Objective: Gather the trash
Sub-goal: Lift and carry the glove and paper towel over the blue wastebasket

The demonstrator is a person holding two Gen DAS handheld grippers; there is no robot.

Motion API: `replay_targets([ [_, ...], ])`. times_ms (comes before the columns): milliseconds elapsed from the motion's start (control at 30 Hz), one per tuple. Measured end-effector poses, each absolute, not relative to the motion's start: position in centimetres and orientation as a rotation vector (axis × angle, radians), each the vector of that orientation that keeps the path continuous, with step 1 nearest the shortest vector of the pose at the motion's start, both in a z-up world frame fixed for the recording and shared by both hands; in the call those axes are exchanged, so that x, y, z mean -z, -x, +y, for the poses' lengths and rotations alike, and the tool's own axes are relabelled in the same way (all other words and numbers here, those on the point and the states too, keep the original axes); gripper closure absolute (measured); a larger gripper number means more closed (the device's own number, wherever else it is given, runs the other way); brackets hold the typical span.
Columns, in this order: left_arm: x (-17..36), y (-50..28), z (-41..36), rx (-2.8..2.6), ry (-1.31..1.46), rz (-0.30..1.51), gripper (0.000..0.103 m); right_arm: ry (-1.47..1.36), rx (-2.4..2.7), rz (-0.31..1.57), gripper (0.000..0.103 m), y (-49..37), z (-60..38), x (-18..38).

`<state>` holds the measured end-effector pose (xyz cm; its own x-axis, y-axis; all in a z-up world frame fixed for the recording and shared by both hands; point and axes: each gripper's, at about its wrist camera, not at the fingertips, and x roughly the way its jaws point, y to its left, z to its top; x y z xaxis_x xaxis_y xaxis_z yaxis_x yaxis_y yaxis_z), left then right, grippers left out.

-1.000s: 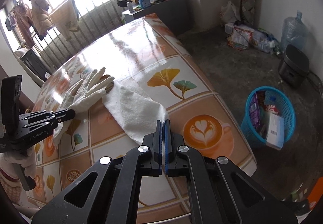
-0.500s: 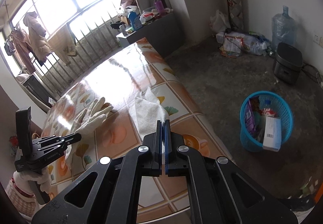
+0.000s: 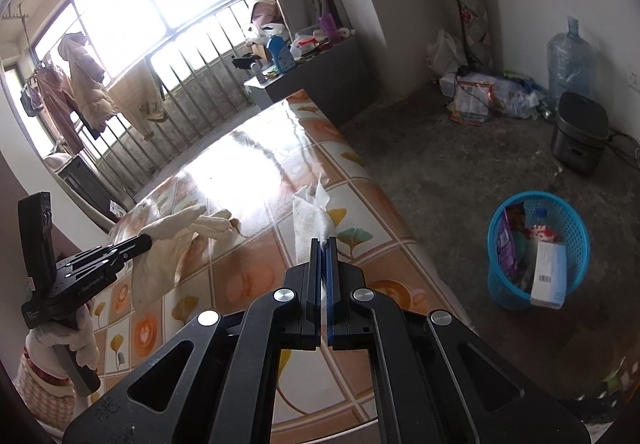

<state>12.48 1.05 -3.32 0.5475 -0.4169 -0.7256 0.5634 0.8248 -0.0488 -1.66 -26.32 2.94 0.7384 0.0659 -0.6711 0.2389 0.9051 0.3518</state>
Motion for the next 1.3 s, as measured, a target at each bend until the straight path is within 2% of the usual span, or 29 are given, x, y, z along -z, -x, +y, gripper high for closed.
replay_targets([
  [367,-0.5,-12.1,0.5,0.614,-0.201,0.69,0.099,-0.417,0.103,0.68,0.103,1.9,-26.3,-5.2],
  [1300,-3.7,-11.1,-13.0,0.756,-0.413,0.521,0.099,-0.47,0.273,0.613,0.103,3.7,-32.2,-6.1],
])
